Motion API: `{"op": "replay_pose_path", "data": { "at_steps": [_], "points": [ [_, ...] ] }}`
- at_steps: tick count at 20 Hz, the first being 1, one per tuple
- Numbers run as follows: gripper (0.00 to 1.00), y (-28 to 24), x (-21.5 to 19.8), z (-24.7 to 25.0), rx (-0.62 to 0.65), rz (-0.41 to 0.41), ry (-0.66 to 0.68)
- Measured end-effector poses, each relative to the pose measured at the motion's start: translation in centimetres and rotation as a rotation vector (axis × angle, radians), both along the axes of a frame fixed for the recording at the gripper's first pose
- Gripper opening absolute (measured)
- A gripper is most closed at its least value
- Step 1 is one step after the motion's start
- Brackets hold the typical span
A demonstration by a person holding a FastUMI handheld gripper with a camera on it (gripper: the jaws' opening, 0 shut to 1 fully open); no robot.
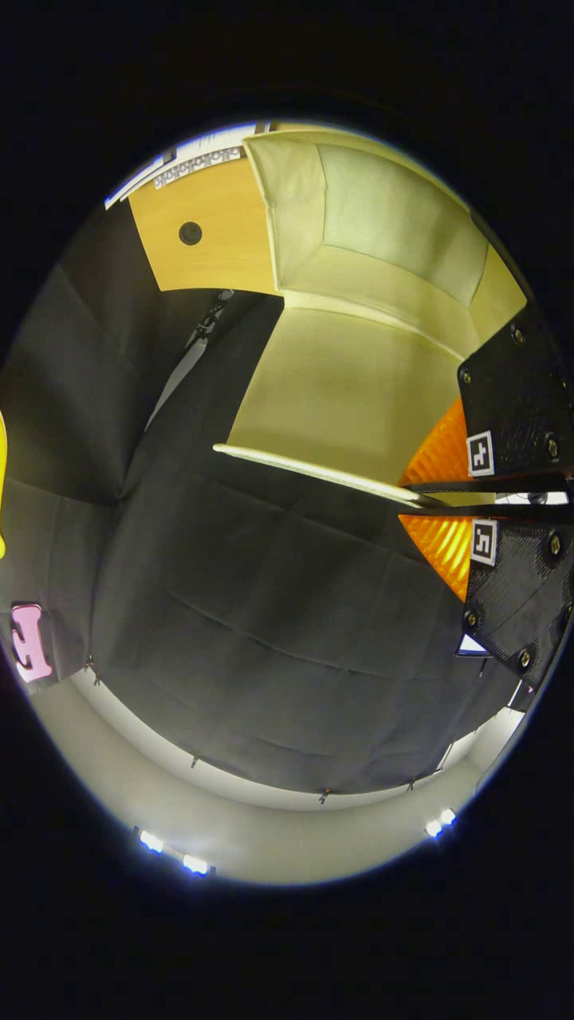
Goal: Open the storage box then place both shoes into the box .Put the left shoe in first, then the right shoe, with the right side of both shoes facing outward in a uniform manner.
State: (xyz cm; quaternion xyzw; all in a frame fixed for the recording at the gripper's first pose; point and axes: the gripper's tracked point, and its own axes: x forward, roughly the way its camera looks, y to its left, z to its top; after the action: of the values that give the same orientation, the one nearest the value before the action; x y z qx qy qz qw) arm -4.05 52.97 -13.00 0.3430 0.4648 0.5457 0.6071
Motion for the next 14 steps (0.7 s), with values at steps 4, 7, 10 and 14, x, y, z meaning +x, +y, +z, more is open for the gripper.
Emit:
{"op": "replay_pose_path", "data": {
  "at_steps": [4,7,10,14],
  "points": [
    [0.14,3.0,0.0,-1.1,-0.056,-0.036,0.014],
    [0.48,3.6,0.3,-1.2,-0.105,-0.035,-0.008],
    [0.87,2.9,1.0,-0.4,-0.116,-0.055,-0.061],
    [0.96,0.2,1.5,-0.2,-0.177,-0.056,-0.187]
  ]
}}
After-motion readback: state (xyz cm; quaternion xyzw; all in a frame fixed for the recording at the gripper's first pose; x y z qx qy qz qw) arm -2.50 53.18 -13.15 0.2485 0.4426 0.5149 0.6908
